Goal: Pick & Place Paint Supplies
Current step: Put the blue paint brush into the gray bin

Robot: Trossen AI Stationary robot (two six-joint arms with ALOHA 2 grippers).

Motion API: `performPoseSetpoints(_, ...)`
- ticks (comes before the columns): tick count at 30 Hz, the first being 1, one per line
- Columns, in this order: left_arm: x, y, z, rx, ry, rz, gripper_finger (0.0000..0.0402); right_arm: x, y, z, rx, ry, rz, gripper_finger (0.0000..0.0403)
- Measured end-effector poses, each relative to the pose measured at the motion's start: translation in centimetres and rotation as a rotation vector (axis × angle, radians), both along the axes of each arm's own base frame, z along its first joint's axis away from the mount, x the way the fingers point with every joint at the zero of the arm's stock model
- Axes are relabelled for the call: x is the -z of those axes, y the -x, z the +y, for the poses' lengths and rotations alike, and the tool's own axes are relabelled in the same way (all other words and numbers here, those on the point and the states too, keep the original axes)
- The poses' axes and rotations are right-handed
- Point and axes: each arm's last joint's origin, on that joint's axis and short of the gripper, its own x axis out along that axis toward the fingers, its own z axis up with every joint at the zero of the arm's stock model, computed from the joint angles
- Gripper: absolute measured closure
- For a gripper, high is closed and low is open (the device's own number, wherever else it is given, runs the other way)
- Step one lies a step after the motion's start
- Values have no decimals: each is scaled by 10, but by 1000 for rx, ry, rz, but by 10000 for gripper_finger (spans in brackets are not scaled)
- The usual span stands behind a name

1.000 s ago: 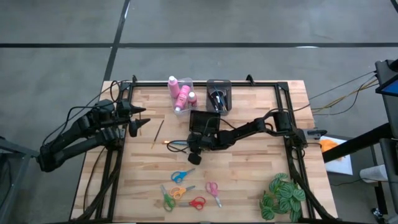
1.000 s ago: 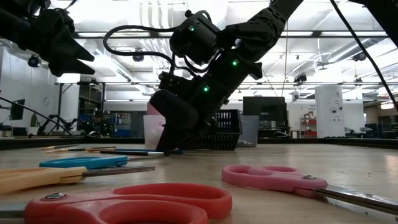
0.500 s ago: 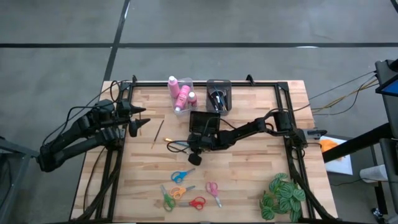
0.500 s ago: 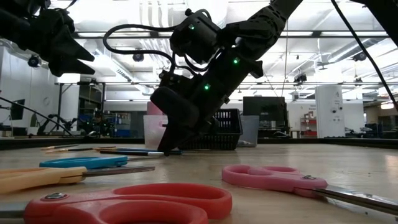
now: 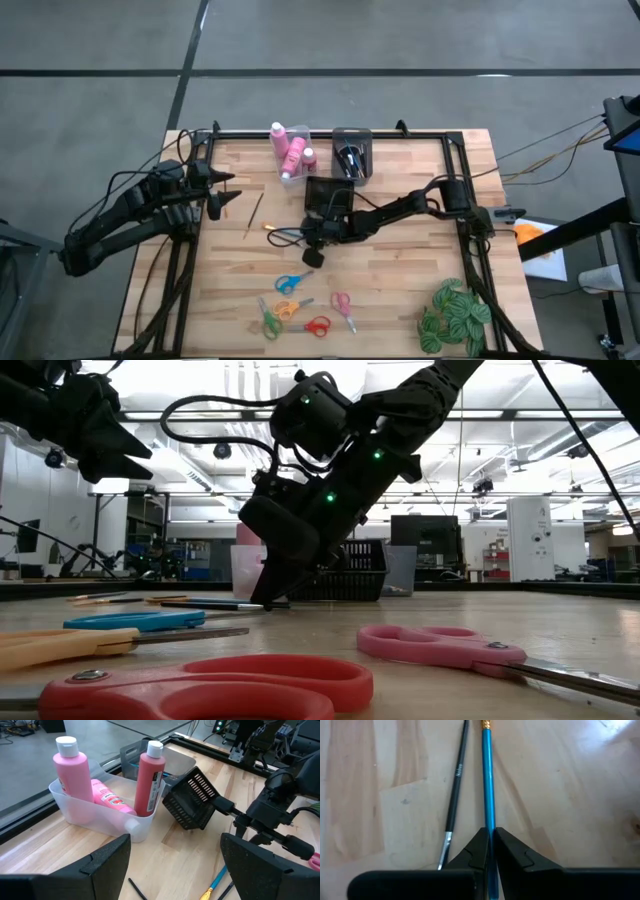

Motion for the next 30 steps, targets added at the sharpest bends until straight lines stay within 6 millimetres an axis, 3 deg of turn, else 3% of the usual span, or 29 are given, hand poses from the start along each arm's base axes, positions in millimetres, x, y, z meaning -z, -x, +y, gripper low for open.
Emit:
performPoseSetpoints(23, 0, 0, 0, 0, 0, 1, 91, -24, 23, 23, -30, 8, 145, 383)
performPoseSetpoints(30, 0, 0, 0, 0, 1, 1, 91, -52, 35, 23, 53, 32, 118, 383)
